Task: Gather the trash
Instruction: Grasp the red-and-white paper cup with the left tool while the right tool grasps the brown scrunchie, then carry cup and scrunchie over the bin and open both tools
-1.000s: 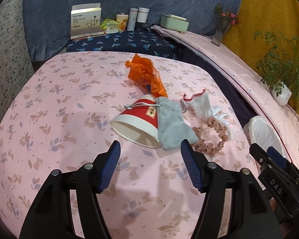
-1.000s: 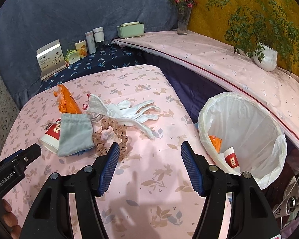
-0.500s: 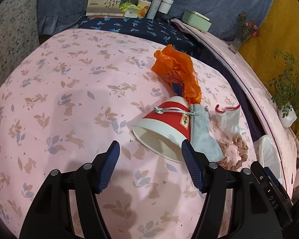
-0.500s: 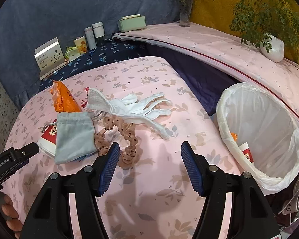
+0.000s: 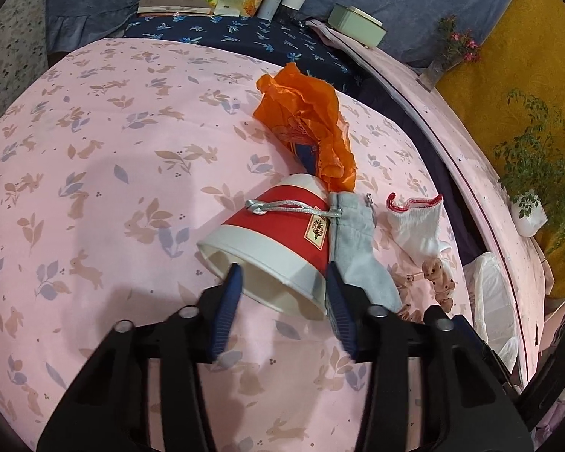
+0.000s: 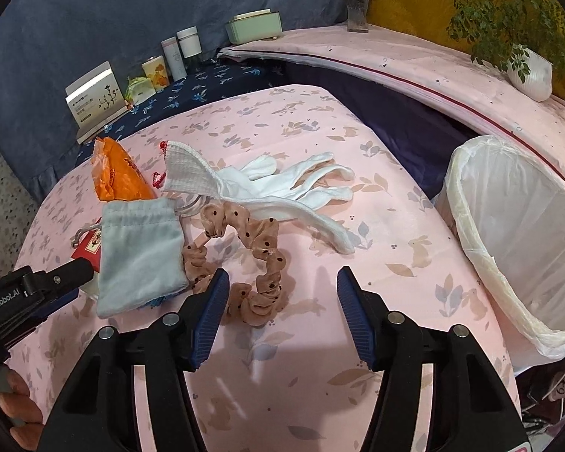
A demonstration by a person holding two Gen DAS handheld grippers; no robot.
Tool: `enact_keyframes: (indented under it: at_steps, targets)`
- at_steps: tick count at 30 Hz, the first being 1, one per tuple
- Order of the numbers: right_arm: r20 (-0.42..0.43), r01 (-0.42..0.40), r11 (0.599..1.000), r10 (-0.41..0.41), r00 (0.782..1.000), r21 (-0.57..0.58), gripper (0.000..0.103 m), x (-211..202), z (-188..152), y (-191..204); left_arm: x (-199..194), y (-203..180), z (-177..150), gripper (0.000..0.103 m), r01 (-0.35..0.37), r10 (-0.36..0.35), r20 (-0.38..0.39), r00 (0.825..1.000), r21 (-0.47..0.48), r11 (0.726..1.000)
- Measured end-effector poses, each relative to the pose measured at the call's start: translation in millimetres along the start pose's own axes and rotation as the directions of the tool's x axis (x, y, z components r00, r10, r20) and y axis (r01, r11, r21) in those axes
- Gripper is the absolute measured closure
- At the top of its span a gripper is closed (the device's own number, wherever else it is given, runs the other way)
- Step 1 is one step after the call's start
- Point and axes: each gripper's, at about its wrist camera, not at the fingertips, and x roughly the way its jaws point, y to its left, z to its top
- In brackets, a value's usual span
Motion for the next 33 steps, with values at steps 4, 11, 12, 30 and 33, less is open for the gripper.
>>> enact_keyframes:
  at_steps: [4, 11, 12, 30, 33]
  targets:
    - [-0.013, -0.013, 1.0, 0.013, 1.0, 0.009, 0.06, 8, 0, 1, 1, -4, 0, 0.087, 0.005, -0.005, 0.007, 1.0, 0.017, 1.0]
    - [-0.035, -0.062, 0.998, 0.063, 0.997, 0.019, 0.091, 13, 1, 5, -12, 1, 2, 0.098, -0.021, 0.02, 0.042, 0.999, 0.027, 0.999]
    - [-0.027, -0.066, 0.998, 0.066, 0.997, 0.016, 0.092, 10, 2, 6, -15, 2, 2, 0.099, -0.027, 0.026, 0.051, 0.998, 0.027, 0.999]
    - [0.156, -0.117, 0.992, 0.109, 0.982, 0.042, 0.095, -75, 24, -17, -83, -38, -1, 0.1, 0.02, -0.037, 0.166, 0.985, 0.104, 0.994]
    - [0.174, -0.106, 0.992, 0.094, 0.98, 0.062, 0.095, -84, 24, -32, -86, -56, -7, 0.1, 0.042, -0.065, 0.163, 0.984, 0.138, 0.99]
